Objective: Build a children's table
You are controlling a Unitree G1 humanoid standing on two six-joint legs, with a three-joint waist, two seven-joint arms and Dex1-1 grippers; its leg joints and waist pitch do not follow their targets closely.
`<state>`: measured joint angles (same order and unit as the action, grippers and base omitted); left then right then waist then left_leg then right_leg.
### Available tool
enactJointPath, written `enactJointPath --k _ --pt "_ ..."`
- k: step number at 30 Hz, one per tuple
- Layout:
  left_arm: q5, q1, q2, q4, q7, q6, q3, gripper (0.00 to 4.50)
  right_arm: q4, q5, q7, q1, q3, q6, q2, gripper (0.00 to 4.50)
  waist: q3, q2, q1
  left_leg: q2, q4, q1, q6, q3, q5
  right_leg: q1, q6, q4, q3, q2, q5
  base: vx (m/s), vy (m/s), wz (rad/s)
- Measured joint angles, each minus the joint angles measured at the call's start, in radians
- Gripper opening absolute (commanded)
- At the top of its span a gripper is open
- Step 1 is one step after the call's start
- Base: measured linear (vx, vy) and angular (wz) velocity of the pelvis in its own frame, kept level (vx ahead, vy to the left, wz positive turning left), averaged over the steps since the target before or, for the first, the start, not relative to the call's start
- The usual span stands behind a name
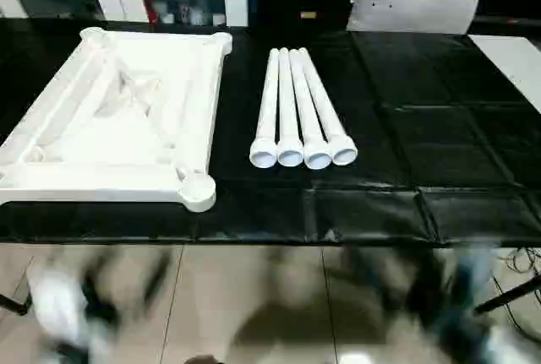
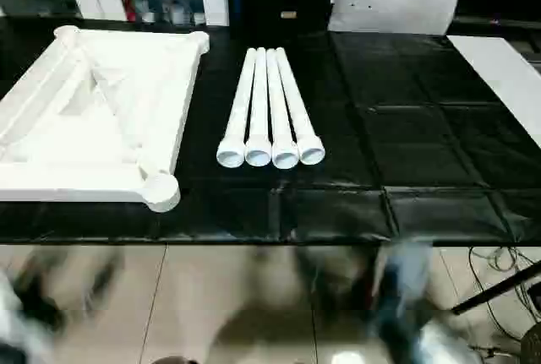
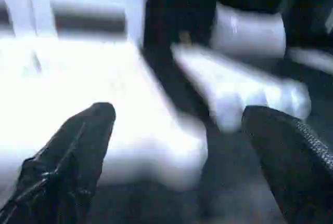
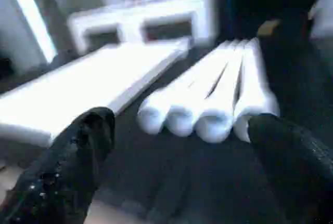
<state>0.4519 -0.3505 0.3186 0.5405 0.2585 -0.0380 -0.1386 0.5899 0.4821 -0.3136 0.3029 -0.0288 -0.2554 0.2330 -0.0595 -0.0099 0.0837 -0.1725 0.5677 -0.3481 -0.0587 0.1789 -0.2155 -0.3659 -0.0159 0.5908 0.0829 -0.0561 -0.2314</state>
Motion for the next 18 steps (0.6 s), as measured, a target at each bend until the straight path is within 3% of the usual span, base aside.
enactJointPath --k 3,6,10,12,14,18 --pt "-0.075 0.125 -0.043 0.064 -0.105 -0.135 0.015 4.41 -0.027 -0.051 0.091 -0.084 -0.002 -0.049 -0.035 4.5 -0.002 -0.005 -0.004 0.001 0.003 0.001 -0.001 0.0 0.001 -0.001 0.002 0.006 -0.003 0.0 -0.001 0.0 0.0 0.0" --pt "-0.16 0.163 -0.08 0.065 -0.156 -0.224 0.077 4.41 -0.07 -0.114 0.155 -0.137 0.032 -0.108 -0.03 4.5 -0.005 -0.01 -0.02 0.0 0.008 -0.001 -0.001 0.0 0.0 -0.002 -0.002 0.009 -0.004 0.0 0.003 0.0 0.0 0.0" --pt "-0.187 0.191 -0.073 0.043 -0.191 -0.278 0.106 4.41 -0.074 -0.128 0.182 -0.141 0.034 -0.156 -0.007 4.5 -0.008 -0.001 -0.031 0.001 0.011 -0.002 0.0 0.0 0.0 -0.002 -0.001 0.01 -0.006 0.0 0.004 0.0 0.0 0.0" --pt "-0.184 0.235 -0.045 0.013 -0.207 -0.308 0.114 4.41 -0.074 -0.136 0.184 -0.158 0.034 -0.166 0.003 4.5 -0.011 0.024 -0.034 0.0 0.016 -0.002 0.001 -0.001 -0.001 -0.002 -0.002 0.01 -0.005 0.001 0.006 0.0 0.0 0.0" --pt "-0.178 0.253 -0.023 0.003 -0.206 -0.316 0.112 4.41 -0.073 -0.163 0.187 -0.162 0.036 -0.166 0.006 4.5 -0.01 0.042 -0.039 0.001 0.018 -0.003 0.002 0.0 -0.001 -0.002 -0.001 0.01 -0.007 0.0 0.007 0.0 0.0 0.0" --pt "-0.193 0.319 -0.035 -0.03 -0.19 -0.377 0.116 4.41 -0.076 -0.196 0.192 -0.19 0.035 -0.166 0.004 4.5 -0.006 0.065 -0.042 0.001 0.022 -0.003 0.003 -0.001 -0.001 -0.001 -0.001 0.013 -0.008 0.0 0.007 0.0 0.0 0.0"
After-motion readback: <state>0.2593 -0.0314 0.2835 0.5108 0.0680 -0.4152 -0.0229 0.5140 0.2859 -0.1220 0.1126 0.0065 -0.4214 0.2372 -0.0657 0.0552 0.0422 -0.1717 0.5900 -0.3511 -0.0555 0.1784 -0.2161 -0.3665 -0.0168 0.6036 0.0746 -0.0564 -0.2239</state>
